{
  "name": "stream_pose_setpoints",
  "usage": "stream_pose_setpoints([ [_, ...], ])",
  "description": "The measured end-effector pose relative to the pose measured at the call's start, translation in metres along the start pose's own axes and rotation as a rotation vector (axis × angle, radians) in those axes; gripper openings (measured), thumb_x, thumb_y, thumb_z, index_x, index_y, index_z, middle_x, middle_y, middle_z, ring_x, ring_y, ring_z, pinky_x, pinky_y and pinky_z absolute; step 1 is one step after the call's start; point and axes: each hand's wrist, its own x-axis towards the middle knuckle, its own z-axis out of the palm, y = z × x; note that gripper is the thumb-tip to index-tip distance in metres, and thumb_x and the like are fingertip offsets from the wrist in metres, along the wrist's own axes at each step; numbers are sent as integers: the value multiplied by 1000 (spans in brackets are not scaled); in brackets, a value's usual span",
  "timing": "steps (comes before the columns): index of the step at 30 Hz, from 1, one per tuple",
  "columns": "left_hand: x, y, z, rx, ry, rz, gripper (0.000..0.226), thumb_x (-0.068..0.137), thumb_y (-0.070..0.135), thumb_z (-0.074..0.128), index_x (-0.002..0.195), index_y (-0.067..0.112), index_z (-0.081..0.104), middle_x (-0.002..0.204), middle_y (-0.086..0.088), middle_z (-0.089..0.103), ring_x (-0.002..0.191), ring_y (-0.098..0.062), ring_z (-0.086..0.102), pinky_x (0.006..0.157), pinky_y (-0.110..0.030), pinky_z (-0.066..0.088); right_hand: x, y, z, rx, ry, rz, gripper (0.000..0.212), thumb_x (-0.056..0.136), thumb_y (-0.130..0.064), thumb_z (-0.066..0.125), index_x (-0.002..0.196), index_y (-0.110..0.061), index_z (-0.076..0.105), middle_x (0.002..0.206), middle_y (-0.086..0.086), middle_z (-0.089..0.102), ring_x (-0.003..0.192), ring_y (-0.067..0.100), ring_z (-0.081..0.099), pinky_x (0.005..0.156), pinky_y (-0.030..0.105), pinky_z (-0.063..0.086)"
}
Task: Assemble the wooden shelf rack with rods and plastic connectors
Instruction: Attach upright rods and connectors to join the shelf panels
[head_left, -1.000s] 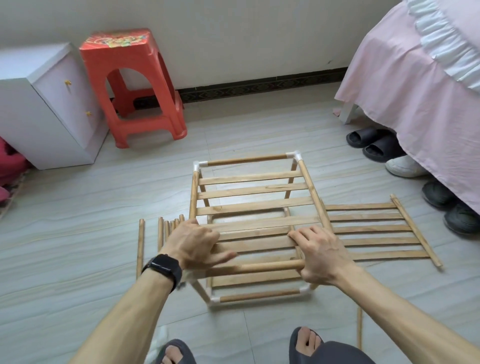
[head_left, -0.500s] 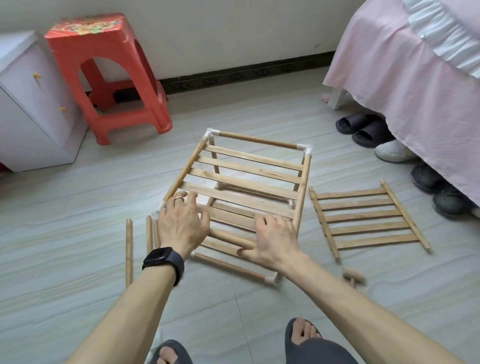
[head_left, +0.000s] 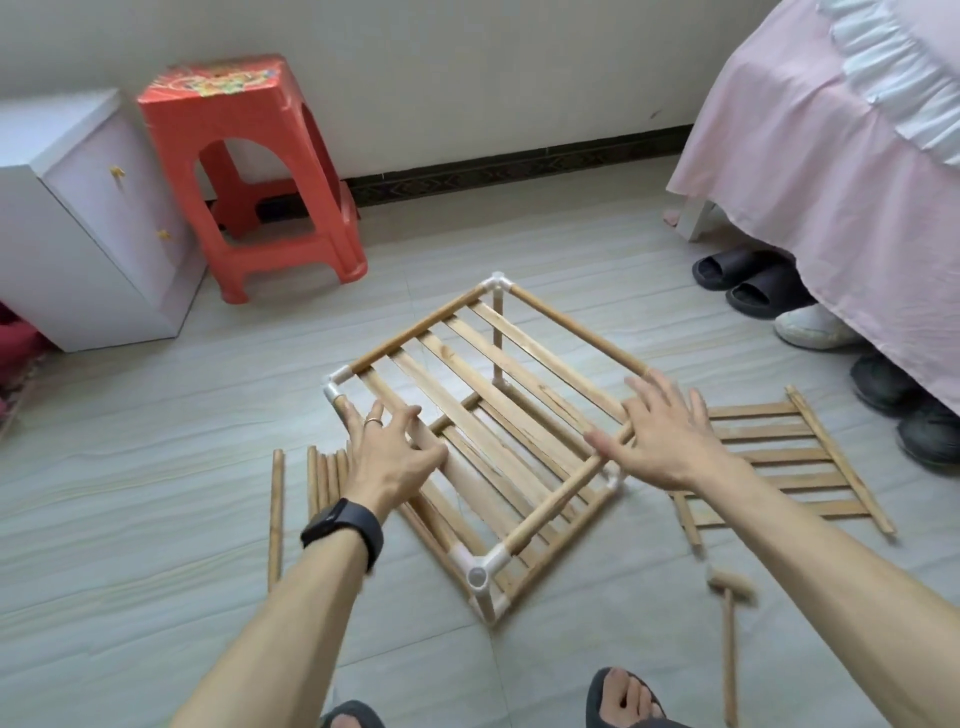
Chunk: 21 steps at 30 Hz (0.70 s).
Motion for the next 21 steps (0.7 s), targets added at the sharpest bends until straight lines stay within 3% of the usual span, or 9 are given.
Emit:
stream_pose_setpoints([
  [1,8,-3,-7,80,-55,32,74,83,56,68,150,37,43,167,-16,11,152,-24,-24,124,-54,10,-8,6,3,-48,26,-47,115,74,-98,6,147,-17,43,168,2,19,156,19,1,122,55,4],
  [3,20,-6,-18,326,-98,86,77,85,70,61,152,40,38,168,-13,5,154,-27,-15,123,-55,6,-22,19,8,-166,102,-107,117,69,-103,3,133,-19,54,153,2,44,151,20,22,121,53,12],
  [6,21,4,-16,395,-8,126,66,94,58,54,152,32,38,167,-15,14,155,-29,-1,124,-55,9,-39,15,11,-323,193,-89,105,69,-103,3,100,-24,65,120,-1,69,128,23,52,114,53,22],
  [9,8,23,-3,387,19,212,55,98,48,51,148,29,42,164,-14,23,154,-29,9,124,-51,13,-52,-25,13,-280,205,29,108,65,-105,0,86,-21,65,90,-1,71,99,25,61,106,52,27],
  [12,-7,42,12,372,-9,292,50,98,48,48,143,27,50,161,-10,31,152,-26,16,123,-45,15,-60,-77,14,-150,127,172,109,64,-104,-1,87,-21,65,85,4,68,89,26,58,94,50,29],
  [14,-17,48,20,364,-24,322,46,98,49,47,138,27,56,156,-9,39,149,-24,21,120,-43,19,-65,-100,17,-34,71,166,88,79,-94,17,93,-22,66,93,7,69,93,29,60,91,48,35],
  [17,-31,51,27,373,-57,337,44,99,50,44,132,28,62,151,-8,46,147,-22,25,120,-41,23,-75,-115,20,331,5,-95,38,87,-58,49,78,-21,57,87,2,69,89,25,64,79,38,51],
  [19,-40,53,29,383,-44,343,44,100,51,41,127,27,66,146,-5,51,143,-22,33,116,-40,28,-84,-111,20,581,88,-276,23,84,-40,55,79,-19,65,79,-4,69,78,15,62,76,39,53],
  [21,-52,54,31,419,-19,377,50,100,56,35,124,25,67,138,-3,57,132,-23,43,108,-41,36,-84,-97,19,686,277,-296,23,80,-30,56,89,-20,75,89,-6,73,86,12,65,83,38,53],
])
